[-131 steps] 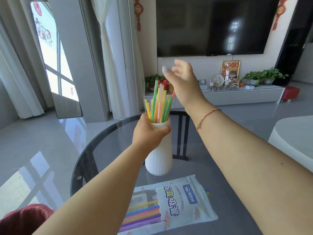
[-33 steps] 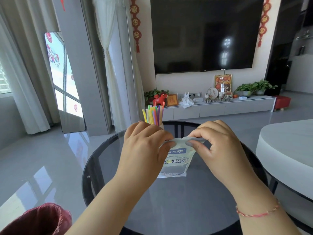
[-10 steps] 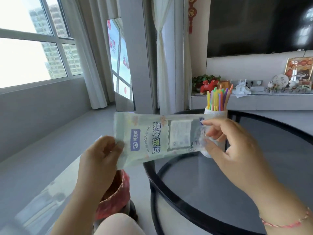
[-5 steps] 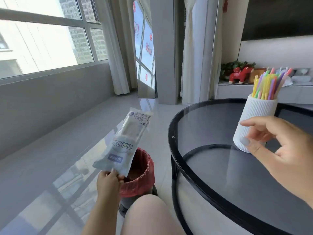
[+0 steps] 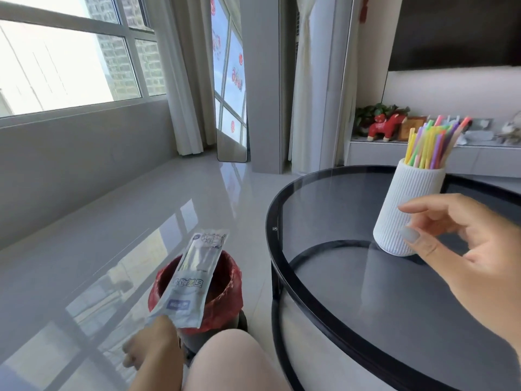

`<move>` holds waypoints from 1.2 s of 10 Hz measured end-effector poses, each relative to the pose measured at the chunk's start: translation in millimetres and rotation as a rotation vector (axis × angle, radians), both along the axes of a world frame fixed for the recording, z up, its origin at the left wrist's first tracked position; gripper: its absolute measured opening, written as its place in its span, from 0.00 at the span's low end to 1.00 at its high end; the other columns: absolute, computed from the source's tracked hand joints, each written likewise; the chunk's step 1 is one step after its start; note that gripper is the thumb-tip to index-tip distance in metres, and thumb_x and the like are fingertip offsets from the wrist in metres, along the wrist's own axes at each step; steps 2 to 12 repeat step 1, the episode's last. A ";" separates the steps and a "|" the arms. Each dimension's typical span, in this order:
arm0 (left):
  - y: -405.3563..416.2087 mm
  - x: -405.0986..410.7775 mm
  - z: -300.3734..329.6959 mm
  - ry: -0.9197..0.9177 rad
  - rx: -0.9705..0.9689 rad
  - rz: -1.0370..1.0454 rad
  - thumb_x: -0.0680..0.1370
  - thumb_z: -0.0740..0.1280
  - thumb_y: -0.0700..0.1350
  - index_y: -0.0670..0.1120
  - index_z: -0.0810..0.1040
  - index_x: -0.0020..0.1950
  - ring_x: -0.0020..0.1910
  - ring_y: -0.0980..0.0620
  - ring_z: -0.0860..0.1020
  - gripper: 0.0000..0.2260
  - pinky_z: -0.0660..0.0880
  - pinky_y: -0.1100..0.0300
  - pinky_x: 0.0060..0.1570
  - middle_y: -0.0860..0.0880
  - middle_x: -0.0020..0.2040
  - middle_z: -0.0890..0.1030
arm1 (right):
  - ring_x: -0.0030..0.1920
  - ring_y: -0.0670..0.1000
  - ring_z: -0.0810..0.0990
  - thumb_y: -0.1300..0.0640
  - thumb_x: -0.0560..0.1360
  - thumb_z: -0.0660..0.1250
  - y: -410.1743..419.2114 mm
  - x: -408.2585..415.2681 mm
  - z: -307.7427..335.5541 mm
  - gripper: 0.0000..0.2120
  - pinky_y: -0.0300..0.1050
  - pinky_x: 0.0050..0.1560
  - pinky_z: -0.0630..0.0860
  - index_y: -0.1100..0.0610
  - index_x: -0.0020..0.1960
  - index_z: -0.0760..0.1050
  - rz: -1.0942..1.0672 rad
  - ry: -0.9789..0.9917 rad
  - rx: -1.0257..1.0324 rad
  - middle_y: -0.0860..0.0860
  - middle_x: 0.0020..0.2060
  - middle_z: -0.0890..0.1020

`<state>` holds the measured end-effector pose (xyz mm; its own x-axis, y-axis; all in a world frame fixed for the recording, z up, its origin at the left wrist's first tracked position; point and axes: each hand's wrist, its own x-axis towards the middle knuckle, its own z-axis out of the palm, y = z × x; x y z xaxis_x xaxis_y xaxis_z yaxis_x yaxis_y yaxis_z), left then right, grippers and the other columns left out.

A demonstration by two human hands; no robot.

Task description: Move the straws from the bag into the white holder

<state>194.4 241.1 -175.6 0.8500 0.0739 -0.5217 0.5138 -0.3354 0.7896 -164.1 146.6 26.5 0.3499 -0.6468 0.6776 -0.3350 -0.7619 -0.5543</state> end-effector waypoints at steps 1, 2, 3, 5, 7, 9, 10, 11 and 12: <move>-8.7 -3.9 34.5 -0.228 -0.095 0.065 0.73 0.67 0.44 0.40 0.68 0.68 0.67 0.36 0.65 0.24 0.64 0.46 0.66 0.34 0.68 0.65 | 0.43 0.45 0.79 0.37 0.68 0.66 -11.5 -11.9 2.3 0.11 0.42 0.46 0.74 0.38 0.49 0.76 0.013 -0.173 0.064 0.41 0.40 0.81; -8.7 -3.9 34.5 -0.228 -0.095 0.065 0.73 0.67 0.44 0.40 0.68 0.68 0.67 0.36 0.65 0.24 0.64 0.46 0.66 0.34 0.68 0.65 | 0.43 0.45 0.79 0.37 0.68 0.66 -11.5 -11.9 2.3 0.11 0.42 0.46 0.74 0.38 0.49 0.76 0.013 -0.173 0.064 0.41 0.40 0.81; -8.7 -3.9 34.5 -0.228 -0.095 0.065 0.73 0.67 0.44 0.40 0.68 0.68 0.67 0.36 0.65 0.24 0.64 0.46 0.66 0.34 0.68 0.65 | 0.43 0.45 0.79 0.37 0.68 0.66 -11.5 -11.9 2.3 0.11 0.42 0.46 0.74 0.38 0.49 0.76 0.013 -0.173 0.064 0.41 0.40 0.81; -8.7 -3.9 34.5 -0.228 -0.095 0.065 0.73 0.67 0.44 0.40 0.68 0.68 0.67 0.36 0.65 0.24 0.64 0.46 0.66 0.34 0.68 0.65 | 0.43 0.45 0.79 0.37 0.68 0.66 -11.5 -11.9 2.3 0.11 0.42 0.46 0.74 0.38 0.49 0.76 0.013 -0.173 0.064 0.41 0.40 0.81; -8.7 -3.9 34.5 -0.228 -0.095 0.065 0.73 0.67 0.44 0.40 0.68 0.68 0.67 0.36 0.65 0.24 0.64 0.46 0.66 0.34 0.68 0.65 | 0.43 0.45 0.79 0.37 0.68 0.66 -11.5 -11.9 2.3 0.11 0.42 0.46 0.74 0.38 0.49 0.76 0.013 -0.173 0.064 0.41 0.40 0.81; -8.7 -3.9 34.5 -0.228 -0.095 0.065 0.73 0.67 0.44 0.40 0.68 0.68 0.67 0.36 0.65 0.24 0.64 0.46 0.66 0.34 0.68 0.65 | 0.43 0.45 0.79 0.37 0.68 0.66 -11.5 -11.9 2.3 0.11 0.42 0.46 0.74 0.38 0.49 0.76 0.013 -0.173 0.064 0.41 0.40 0.81; -8.7 -3.9 34.5 -0.228 -0.095 0.065 0.73 0.67 0.44 0.40 0.68 0.68 0.67 0.36 0.65 0.24 0.64 0.46 0.66 0.34 0.68 0.65 | 0.43 0.45 0.79 0.37 0.68 0.66 -11.5 -11.9 2.3 0.11 0.42 0.46 0.74 0.38 0.49 0.76 0.013 -0.173 0.064 0.41 0.40 0.81; -8.7 -3.9 34.5 -0.228 -0.095 0.065 0.73 0.67 0.44 0.40 0.68 0.68 0.67 0.36 0.65 0.24 0.64 0.46 0.66 0.34 0.68 0.65 | 0.43 0.45 0.79 0.37 0.68 0.66 -11.5 -11.9 2.3 0.11 0.42 0.46 0.74 0.38 0.49 0.76 0.013 -0.173 0.064 0.41 0.40 0.81; -8.7 -3.9 34.5 -0.228 -0.095 0.065 0.73 0.67 0.44 0.40 0.68 0.68 0.67 0.36 0.65 0.24 0.64 0.46 0.66 0.34 0.68 0.65 | 0.43 0.45 0.79 0.37 0.68 0.66 -11.5 -11.9 2.3 0.11 0.42 0.46 0.74 0.38 0.49 0.76 0.013 -0.173 0.064 0.41 0.40 0.81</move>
